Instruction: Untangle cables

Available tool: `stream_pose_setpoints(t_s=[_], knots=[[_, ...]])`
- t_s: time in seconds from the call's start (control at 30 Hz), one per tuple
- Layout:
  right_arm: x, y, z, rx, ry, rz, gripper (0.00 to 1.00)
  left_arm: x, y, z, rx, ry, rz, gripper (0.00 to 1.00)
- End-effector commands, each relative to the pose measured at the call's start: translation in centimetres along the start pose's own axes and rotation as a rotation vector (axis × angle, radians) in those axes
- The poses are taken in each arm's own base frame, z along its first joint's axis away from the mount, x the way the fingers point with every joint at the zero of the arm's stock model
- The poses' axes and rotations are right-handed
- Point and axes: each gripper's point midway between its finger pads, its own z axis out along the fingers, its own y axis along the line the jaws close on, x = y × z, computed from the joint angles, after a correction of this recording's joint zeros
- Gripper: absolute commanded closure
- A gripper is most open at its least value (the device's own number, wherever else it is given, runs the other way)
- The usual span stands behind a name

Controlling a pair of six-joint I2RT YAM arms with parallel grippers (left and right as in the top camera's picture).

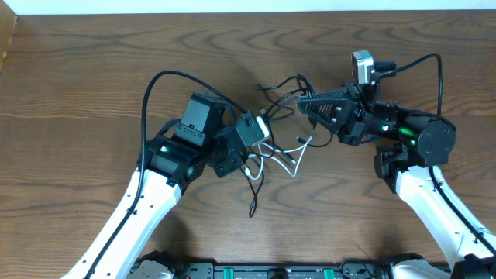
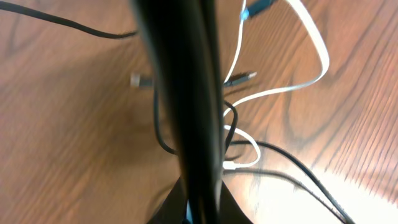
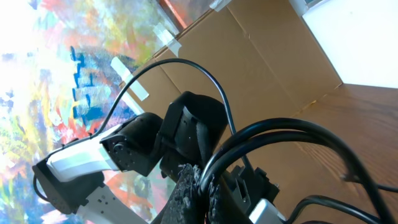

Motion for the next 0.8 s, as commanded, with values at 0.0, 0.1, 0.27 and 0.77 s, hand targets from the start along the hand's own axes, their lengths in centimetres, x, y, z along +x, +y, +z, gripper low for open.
stream_pose_setpoints(t_s=[0.0,0.1,0.27,0.77], knots=[[-0.8,0.3,-0.1,0.003,-0.030,-0.040,0.99,1.7,0.9,0.0,-0.047,0.091,-0.012,0.92],[-1.5,-0.1,-0.7,0.024,-0.058,-0.038,0.99,2.8,0.7,0.1,-0.039,0.131,-0.043,0.92],[-3.0,-1.0,-2.1,0.073,-0.119,-0.052,0.99,4.2,0.5,0.9,-0.027,0.166,-0.110,0.92],[-4.8,-2.2,-4.8,0.148,-0.173,-0.079,0.99,6.6,0.4,3.4,0.005,0.286,-0.191,0.93]])
